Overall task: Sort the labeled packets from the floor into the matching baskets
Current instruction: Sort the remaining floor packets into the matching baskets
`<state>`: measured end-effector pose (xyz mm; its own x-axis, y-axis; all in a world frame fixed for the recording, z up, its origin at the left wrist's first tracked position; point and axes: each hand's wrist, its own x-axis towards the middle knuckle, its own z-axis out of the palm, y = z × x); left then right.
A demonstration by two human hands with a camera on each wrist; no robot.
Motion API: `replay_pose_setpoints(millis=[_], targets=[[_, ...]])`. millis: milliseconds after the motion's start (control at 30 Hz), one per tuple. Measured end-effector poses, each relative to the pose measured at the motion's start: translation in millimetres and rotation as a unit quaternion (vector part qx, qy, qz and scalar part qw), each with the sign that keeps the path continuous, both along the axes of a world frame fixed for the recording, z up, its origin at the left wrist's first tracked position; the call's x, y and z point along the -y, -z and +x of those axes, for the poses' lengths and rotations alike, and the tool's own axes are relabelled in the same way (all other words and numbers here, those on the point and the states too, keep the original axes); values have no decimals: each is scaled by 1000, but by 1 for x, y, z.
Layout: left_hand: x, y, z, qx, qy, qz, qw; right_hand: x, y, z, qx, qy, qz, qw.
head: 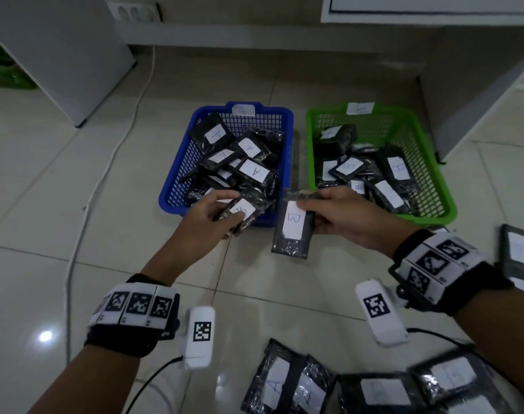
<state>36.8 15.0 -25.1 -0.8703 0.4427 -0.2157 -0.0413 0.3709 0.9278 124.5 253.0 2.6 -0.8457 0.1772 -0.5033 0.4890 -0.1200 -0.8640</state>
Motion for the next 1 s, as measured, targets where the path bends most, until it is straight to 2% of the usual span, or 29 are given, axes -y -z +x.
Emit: replay_pose_setpoints(millis=[133, 200, 333, 433, 567, 633, 667, 700, 767, 833, 867, 933, 1000], targets=[[-17, 2, -11, -36, -73, 25, 996, -24, -8, -6, -39, 55, 8, 998], [-31, 1, -17, -41, -84, 27, 995, -41, -10, -8, -58, 103, 36, 992], [-92, -2, -20, -46, -5, 26, 999, -87, -13, -6, -83, 219, 108, 966], [-147, 2, -19, -39, 30, 13, 999, -128, -7, -2, -58, 295, 144, 943], [-205, 5, -19, -110, 46, -32, 992, -175, 7, 2, 0, 361, 186, 914], [-225, 6, -20, -170, 54, -80, 981, -191, 13, -1, 25, 332, 216, 918], [-230, 6, -20, -199, 60, -106, 972, -194, 13, -2, 51, 270, 272, 922], [-233, 6, -21, -223, 71, -133, 963, -197, 12, -2, 83, 193, 352, 912], [-231, 6, -20, -265, 95, -174, 944, -195, 5, 0, 111, 57, 529, 839], [-219, 0, -13, -316, 101, -200, 922, -182, -3, 4, 61, -19, 623, 780], [-212, -5, -9, -334, 106, -202, 915, -172, -9, 4, 27, -36, 640, 767], [-196, -9, 4, -330, 139, -198, 913, -149, -8, 10, -37, -64, 636, 768], [-178, -5, 19, -302, 172, -182, 920, -122, -2, 22, -77, -108, 602, 787]])
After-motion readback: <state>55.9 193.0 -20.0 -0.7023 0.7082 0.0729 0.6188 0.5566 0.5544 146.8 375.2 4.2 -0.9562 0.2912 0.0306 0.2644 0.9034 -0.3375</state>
